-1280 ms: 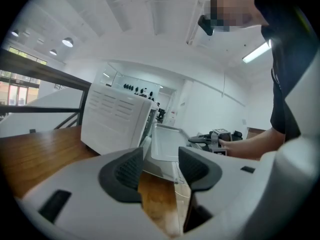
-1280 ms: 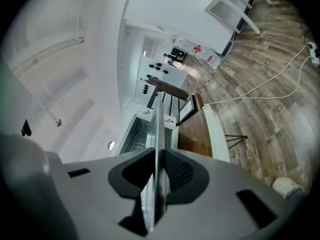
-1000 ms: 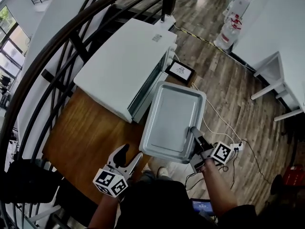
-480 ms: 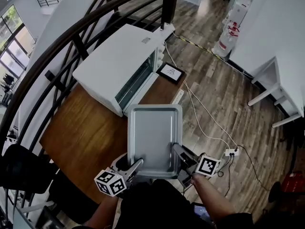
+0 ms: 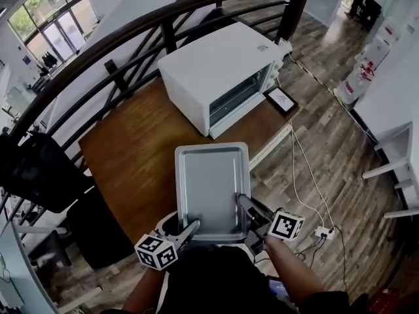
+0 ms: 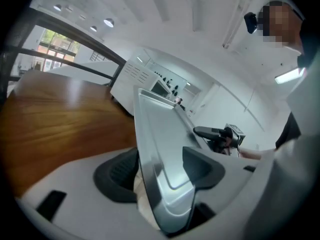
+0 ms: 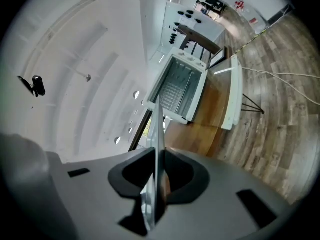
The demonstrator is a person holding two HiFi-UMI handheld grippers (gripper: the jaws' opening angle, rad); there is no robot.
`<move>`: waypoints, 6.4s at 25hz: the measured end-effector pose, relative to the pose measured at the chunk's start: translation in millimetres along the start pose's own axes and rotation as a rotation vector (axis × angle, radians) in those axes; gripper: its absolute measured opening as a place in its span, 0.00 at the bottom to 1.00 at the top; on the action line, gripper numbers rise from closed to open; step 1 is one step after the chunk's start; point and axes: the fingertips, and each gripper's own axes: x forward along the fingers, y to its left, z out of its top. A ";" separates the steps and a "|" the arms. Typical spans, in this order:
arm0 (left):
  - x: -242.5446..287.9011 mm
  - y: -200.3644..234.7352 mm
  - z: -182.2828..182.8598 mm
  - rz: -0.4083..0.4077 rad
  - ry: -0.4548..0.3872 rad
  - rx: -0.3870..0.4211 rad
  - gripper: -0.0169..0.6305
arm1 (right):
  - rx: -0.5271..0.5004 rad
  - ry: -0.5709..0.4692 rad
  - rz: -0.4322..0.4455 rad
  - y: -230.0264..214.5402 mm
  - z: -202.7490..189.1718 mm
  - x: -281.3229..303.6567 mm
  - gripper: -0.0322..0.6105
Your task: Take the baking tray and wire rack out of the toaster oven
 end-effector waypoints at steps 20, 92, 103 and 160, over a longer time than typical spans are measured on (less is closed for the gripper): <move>-67.4 103.5 -15.5 0.328 -0.031 -0.160 0.41 | -0.307 0.422 -0.170 2.6 -70.9 152.7 0.10; 40.0 147.6 157.3 0.394 -0.120 0.152 0.26 | -1.029 0.138 -0.522 -3.1 93.5 125.7 0.10; 44.7 9.1 225.9 0.250 -0.403 0.424 0.08 | -0.985 -0.096 -0.419 42.8 167.5 61.3 0.05; 11.8 33.9 149.0 0.450 -0.322 0.176 0.05 | -0.222 -0.058 -0.316 -113.5 230.7 245.6 0.18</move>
